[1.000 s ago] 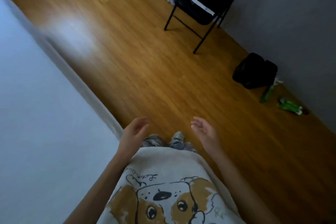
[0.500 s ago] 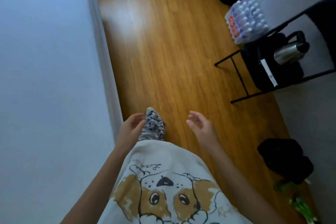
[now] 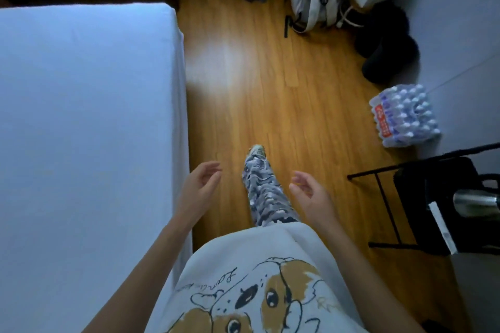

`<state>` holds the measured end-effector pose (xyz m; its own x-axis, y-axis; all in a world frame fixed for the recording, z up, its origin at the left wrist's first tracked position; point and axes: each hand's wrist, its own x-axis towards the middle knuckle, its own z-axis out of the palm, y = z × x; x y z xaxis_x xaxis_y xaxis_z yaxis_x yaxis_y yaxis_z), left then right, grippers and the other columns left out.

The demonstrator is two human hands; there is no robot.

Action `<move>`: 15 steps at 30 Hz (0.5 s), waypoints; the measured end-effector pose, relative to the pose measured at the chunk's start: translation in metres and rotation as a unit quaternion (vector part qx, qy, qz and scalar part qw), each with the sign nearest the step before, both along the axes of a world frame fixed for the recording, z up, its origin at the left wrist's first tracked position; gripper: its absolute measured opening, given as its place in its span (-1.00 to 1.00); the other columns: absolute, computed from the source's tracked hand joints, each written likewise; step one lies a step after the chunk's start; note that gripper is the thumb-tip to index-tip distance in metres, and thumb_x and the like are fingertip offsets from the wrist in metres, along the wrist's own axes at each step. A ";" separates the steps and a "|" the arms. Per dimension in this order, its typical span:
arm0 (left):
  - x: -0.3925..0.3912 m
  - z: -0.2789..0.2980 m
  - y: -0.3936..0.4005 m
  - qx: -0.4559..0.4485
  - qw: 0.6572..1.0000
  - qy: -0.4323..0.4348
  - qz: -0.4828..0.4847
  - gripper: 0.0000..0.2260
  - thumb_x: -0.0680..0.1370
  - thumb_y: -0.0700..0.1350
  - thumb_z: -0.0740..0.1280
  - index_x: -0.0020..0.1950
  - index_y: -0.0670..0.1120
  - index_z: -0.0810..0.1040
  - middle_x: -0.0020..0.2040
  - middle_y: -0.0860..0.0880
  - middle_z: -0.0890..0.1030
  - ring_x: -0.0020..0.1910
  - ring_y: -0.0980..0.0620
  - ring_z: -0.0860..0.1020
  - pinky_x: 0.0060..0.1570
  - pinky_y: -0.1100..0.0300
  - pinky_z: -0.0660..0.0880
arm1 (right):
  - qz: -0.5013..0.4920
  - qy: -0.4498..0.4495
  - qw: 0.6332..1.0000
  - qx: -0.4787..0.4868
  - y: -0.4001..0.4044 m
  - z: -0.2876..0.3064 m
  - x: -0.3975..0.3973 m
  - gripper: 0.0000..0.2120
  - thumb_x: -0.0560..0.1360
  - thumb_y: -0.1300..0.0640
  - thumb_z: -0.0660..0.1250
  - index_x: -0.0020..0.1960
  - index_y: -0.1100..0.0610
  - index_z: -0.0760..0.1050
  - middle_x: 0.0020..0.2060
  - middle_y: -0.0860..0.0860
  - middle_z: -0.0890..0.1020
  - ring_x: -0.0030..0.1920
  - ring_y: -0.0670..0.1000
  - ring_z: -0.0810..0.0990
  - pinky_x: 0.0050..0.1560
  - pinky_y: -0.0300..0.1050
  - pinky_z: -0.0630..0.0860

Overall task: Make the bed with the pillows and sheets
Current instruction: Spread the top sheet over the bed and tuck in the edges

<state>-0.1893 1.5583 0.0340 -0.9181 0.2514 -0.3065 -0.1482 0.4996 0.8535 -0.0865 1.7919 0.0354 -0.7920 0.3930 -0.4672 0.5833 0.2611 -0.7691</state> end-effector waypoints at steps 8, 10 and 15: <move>-0.176 0.005 0.053 -0.026 0.990 -0.014 0.137 -0.84 0.59 -0.20 0.32 0.15 -0.04 0.56 0.00 0.00 0.65 0.03 0.09 0.61 -0.03 0.41 0.46 | 0.098 -0.006 0.995 -0.020 0.100 -0.010 -0.253 -0.62 0.56 0.03 0.30 0.36 0.05 0.42 0.12 -0.07 0.56 0.10 -0.09 0.54 0.02 -0.21 0.50; -0.228 0.020 0.067 -0.024 0.987 -0.007 0.159 -0.84 0.59 -0.21 0.32 0.14 -0.02 0.55 -0.03 0.04 0.64 0.01 0.14 0.60 -0.06 0.44 0.44 | 0.113 0.012 0.993 -0.016 0.124 0.005 -0.319 -0.63 0.56 0.04 0.30 0.35 0.05 0.42 0.12 -0.08 0.56 0.08 -0.12 0.54 0.03 -0.19 0.52; -0.344 0.036 0.099 -0.002 0.982 -0.003 0.188 -0.84 0.59 -0.21 0.32 0.11 0.00 0.54 -0.03 0.09 0.64 -0.02 0.20 0.59 -0.10 0.45 0.44 | 0.146 0.055 0.988 -0.003 0.160 0.032 -0.453 -0.62 0.56 0.05 0.30 0.36 0.07 0.42 0.10 -0.09 0.55 0.08 -0.11 0.53 -0.03 -0.31 0.46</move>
